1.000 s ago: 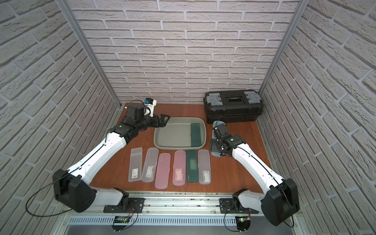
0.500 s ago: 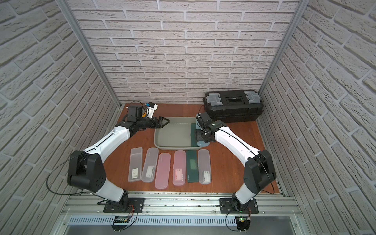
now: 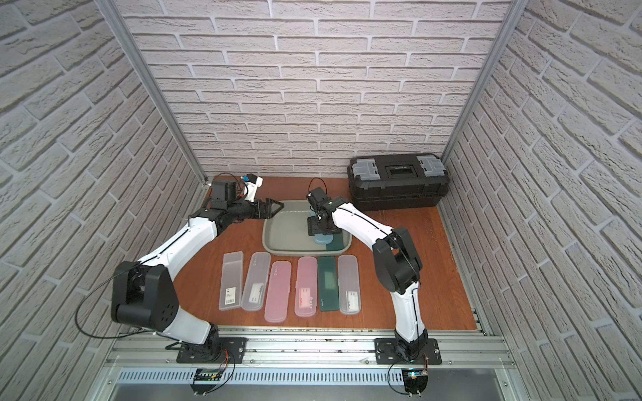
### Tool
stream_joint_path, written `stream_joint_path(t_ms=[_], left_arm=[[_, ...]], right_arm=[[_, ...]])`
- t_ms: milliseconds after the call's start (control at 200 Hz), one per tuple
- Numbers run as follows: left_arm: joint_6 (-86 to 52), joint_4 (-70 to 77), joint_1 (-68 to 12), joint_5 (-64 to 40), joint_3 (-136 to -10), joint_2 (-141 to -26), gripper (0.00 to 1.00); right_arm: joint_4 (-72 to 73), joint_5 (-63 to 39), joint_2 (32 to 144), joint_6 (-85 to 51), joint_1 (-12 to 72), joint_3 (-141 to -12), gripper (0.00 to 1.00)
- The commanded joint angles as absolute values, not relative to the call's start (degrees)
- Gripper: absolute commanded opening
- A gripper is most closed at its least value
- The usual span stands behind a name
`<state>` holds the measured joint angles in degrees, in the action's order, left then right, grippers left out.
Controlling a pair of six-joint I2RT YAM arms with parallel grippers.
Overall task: Put the pencil case into the storage box
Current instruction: Place the pencil case at the storage box.
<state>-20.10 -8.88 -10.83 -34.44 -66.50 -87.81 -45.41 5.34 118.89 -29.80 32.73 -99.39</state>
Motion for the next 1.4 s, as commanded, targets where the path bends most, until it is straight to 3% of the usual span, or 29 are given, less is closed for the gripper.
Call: stream_joint_path(t_ms=[0, 475, 825, 1395], left_arm=[[-18.8, -6.3, -10.6, -33.4, -65.6, -85.7, 0.98], [-19.2, -5.7, -10.2, -32.9, -65.6, -85.3, 0.98], [-19.2, -5.8, -10.1, -32.8, -65.7, -84.4, 0.98], [-18.9, -5.9, -10.2, -31.7, -65.3, -81.2, 0.99]], right_arm=[[-45.2, 7.0, 121.2, -31.2, 33.9, -103.5, 0.64], [-43.3, 11.9, 123.7, -35.6, 35.0, -100.5, 0.67], [-43.1, 11.7, 122.5, -37.1, 35.6, -99.7, 0.86], [-44.9, 12.9, 117.1, -31.6, 35.7, -100.4, 0.84]])
